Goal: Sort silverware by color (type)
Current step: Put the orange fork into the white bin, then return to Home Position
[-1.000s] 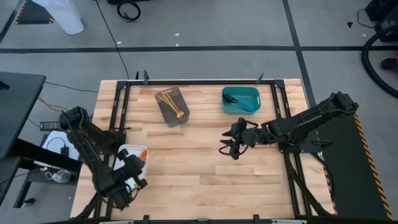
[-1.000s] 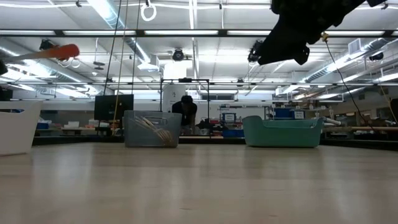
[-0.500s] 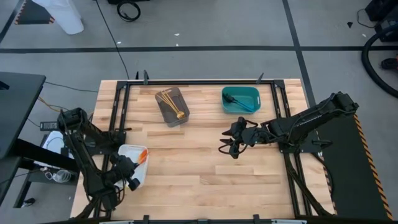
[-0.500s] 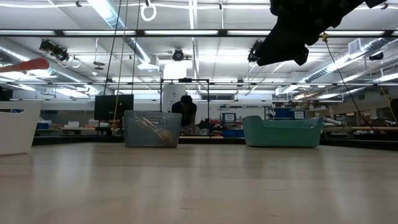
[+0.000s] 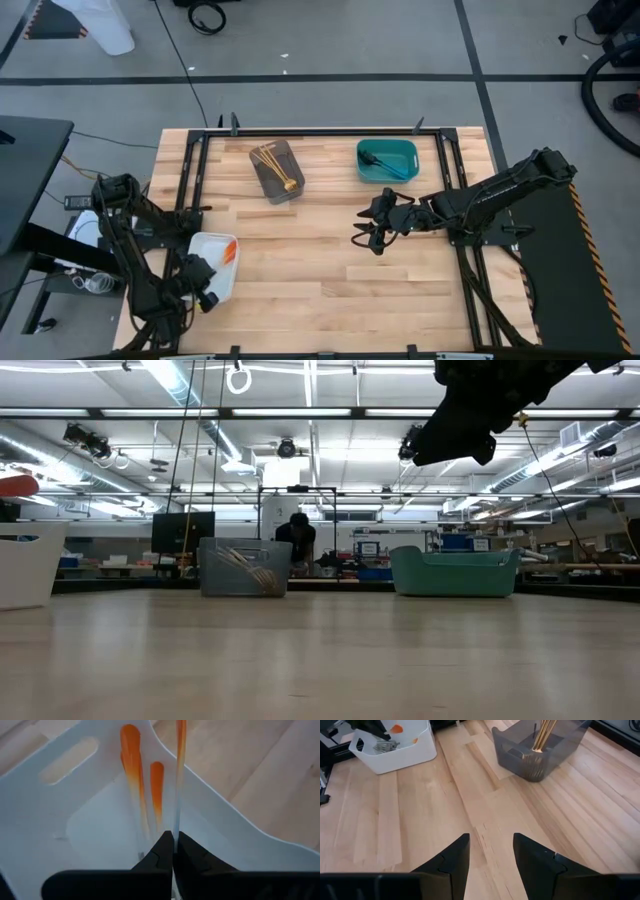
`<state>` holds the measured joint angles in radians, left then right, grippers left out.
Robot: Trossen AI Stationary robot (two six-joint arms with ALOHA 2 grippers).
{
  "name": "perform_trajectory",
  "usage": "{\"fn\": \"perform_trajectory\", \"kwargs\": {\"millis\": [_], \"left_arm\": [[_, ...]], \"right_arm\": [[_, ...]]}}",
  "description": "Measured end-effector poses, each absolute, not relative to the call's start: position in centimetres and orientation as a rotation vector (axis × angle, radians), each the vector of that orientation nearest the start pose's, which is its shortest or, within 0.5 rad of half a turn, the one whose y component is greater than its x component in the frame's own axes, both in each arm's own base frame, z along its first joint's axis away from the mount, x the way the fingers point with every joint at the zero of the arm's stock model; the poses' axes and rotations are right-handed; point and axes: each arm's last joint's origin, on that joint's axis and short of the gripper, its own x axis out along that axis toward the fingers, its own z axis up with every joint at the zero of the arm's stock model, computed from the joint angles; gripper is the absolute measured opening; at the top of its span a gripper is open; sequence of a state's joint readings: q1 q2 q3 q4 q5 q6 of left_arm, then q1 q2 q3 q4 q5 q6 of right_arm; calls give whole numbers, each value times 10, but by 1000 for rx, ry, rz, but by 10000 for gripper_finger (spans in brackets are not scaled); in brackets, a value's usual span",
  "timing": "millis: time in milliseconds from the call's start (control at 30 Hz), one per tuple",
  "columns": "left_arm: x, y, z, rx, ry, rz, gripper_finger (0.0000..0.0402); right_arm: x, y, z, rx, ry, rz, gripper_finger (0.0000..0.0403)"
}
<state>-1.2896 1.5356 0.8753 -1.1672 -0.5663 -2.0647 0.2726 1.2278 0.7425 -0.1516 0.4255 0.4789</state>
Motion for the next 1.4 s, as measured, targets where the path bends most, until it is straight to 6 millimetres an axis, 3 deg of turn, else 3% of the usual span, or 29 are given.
{"fn": "perform_trajectory", "kwargs": {"millis": [200,600,800,1100,1400], "left_arm": [[77,-205,174,-371,953,649,25],[88,-195,175,-355,984,746,108],[89,-193,177,-341,941,737,116],[103,-175,205,-291,795,612,117],[126,-135,237,-85,679,568,117]], "right_arm": [[246,56,235,246,547,-285,162],[246,56,235,248,549,-278,162],[245,57,235,260,559,-260,162],[235,53,253,217,500,-207,141],[214,37,279,134,419,-165,110]]}}
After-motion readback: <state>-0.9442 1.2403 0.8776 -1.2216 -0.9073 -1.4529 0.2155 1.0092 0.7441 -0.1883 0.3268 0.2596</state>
